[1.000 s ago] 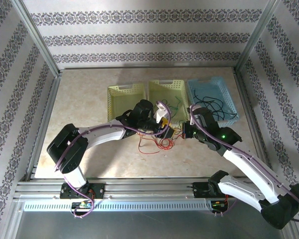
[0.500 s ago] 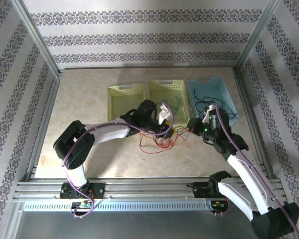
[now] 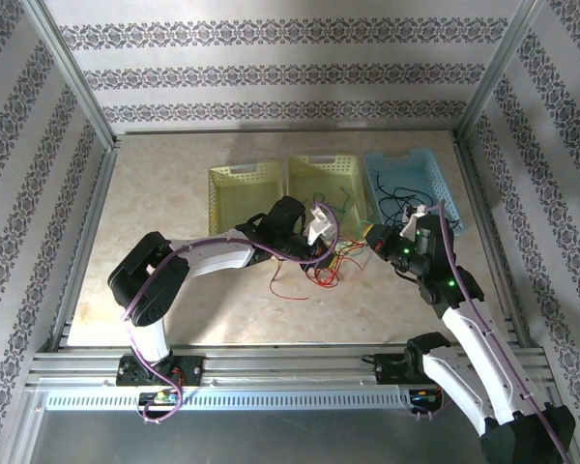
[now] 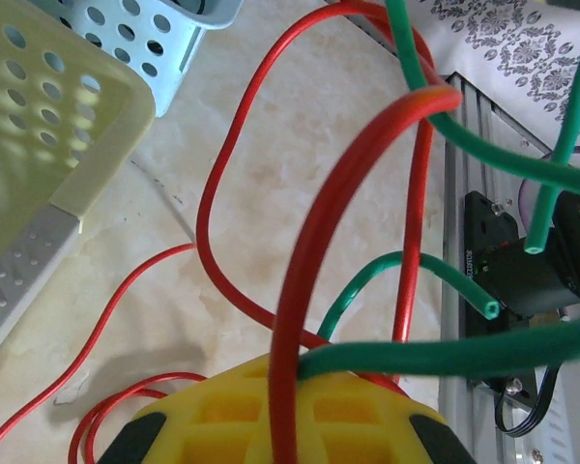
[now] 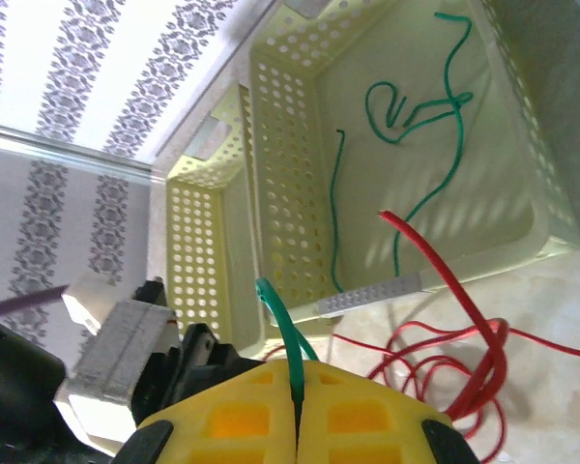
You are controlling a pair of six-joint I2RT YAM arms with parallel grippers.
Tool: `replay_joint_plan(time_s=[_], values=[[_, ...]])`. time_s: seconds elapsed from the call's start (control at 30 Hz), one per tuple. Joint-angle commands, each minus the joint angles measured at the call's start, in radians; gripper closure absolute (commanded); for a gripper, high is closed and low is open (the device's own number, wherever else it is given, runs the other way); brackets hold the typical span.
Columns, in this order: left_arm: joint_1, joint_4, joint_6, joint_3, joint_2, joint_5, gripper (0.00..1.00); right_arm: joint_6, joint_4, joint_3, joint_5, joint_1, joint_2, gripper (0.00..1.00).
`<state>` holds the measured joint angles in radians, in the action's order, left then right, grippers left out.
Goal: Untangle the cables
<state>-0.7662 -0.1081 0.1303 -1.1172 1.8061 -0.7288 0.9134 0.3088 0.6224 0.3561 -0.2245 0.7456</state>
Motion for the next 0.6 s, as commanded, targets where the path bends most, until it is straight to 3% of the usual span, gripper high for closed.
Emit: replay_joint_plan(time_s=[0.0, 0.3, 0.57], values=[[-0.01, 0.057, -0.023, 0.002, -0.05, 0.021, 1.0, -0.1, 0.09, 0.043, -0.032, 0.004, 0.013, 1.0], [0.014, -0.017, 0.042, 0.13, -0.202, 0.154, 1.0, -0.312, 0.292, 0.105, -0.131, -0.002, 0.05, 1.0], [0.01, 0.138, -0.028, 0.128, -0.283, 0.102, 1.0, -0.246, 0.35, 0.087, -0.339, 0.0, 0.049, 1.0]])
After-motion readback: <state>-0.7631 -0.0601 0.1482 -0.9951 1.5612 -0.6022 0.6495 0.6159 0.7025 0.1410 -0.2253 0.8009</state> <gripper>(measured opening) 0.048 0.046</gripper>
